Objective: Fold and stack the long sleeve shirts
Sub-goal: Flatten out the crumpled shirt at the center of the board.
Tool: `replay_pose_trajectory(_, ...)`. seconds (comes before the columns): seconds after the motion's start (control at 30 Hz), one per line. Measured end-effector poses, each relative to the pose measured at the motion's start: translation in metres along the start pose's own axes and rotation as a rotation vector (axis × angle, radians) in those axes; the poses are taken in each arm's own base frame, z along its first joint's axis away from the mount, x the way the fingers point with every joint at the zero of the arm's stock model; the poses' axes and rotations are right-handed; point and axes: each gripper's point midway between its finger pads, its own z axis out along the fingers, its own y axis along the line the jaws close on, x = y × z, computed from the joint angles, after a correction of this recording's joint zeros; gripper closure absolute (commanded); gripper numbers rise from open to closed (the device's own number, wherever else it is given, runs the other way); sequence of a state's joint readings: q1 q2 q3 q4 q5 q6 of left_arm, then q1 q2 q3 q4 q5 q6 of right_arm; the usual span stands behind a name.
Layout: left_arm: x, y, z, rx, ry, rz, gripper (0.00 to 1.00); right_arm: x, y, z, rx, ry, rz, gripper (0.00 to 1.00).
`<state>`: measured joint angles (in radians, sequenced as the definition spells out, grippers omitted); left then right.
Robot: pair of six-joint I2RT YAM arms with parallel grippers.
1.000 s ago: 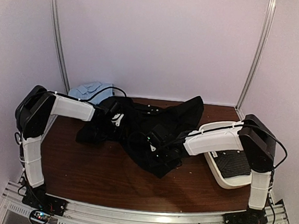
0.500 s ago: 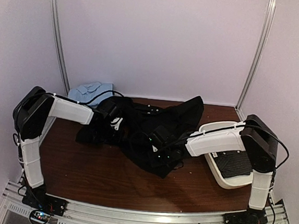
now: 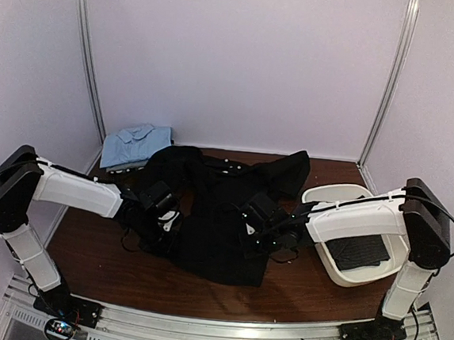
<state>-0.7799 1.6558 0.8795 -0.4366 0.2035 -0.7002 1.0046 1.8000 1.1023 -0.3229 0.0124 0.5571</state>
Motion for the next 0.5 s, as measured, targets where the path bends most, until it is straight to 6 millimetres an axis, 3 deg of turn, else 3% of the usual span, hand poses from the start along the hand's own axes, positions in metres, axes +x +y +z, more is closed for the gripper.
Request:
replay_pose_trajectory(0.3, 0.043, -0.023, 0.002, 0.012, 0.055, 0.000, 1.00, 0.035, 0.042, -0.014, -0.053, 0.052, -0.075, 0.54)
replay_pose_trajectory(0.5, 0.059, -0.027, -0.002, 0.011, 0.068, -0.002, 0.91, 0.056, 0.055, -0.017, -0.043, 0.080, -0.101, 0.48)
